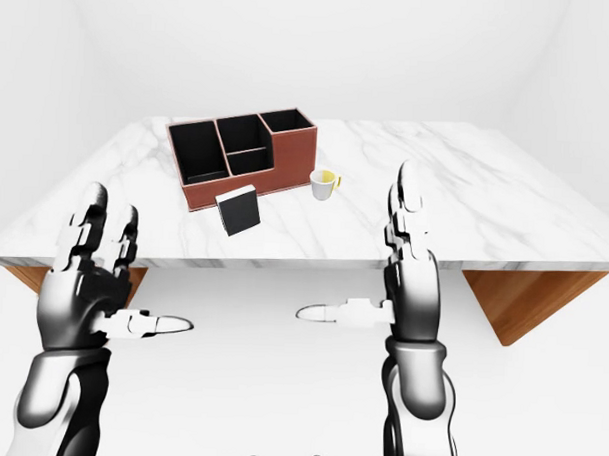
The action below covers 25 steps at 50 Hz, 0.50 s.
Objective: Pick up the book and place it in the front compartment of the caddy.
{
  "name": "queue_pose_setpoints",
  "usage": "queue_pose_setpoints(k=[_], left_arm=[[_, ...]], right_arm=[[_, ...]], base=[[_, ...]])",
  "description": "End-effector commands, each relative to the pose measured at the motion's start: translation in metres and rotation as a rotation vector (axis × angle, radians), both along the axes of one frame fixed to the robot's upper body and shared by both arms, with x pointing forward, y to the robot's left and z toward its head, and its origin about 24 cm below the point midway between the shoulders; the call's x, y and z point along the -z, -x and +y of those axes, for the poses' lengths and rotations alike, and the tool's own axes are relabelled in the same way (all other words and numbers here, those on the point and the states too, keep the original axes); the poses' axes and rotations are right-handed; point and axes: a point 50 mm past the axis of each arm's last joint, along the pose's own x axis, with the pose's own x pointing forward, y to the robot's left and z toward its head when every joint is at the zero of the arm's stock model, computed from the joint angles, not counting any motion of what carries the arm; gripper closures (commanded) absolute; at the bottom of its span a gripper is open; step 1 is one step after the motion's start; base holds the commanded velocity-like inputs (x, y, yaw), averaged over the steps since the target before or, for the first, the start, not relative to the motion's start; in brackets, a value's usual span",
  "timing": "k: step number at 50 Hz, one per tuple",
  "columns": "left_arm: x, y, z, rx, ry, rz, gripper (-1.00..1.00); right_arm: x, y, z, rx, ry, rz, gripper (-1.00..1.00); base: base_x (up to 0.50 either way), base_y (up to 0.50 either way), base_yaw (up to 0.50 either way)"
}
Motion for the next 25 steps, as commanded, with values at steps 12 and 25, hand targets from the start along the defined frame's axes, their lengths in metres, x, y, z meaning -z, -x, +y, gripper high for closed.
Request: queue_pose_setpoints(k=[12,25], left_arm=[[-0.0164,0.012,0.0049,-0.007,0.002,-0.08,-1.0],[-0.0165,0.0129,0.0037,-0.003,-0.004,-0.079,-1.0]], right_arm=[[-0.0082,0.0117,-0.0002,-0.02,-0.012,-0.039,-1.0],[-0.0084,0.0117,0.0003,-0.023,-0.002,-0.039,-1.0]], base=[[0.41,0.0,0.0],[0.5,-0.14,0.0]])
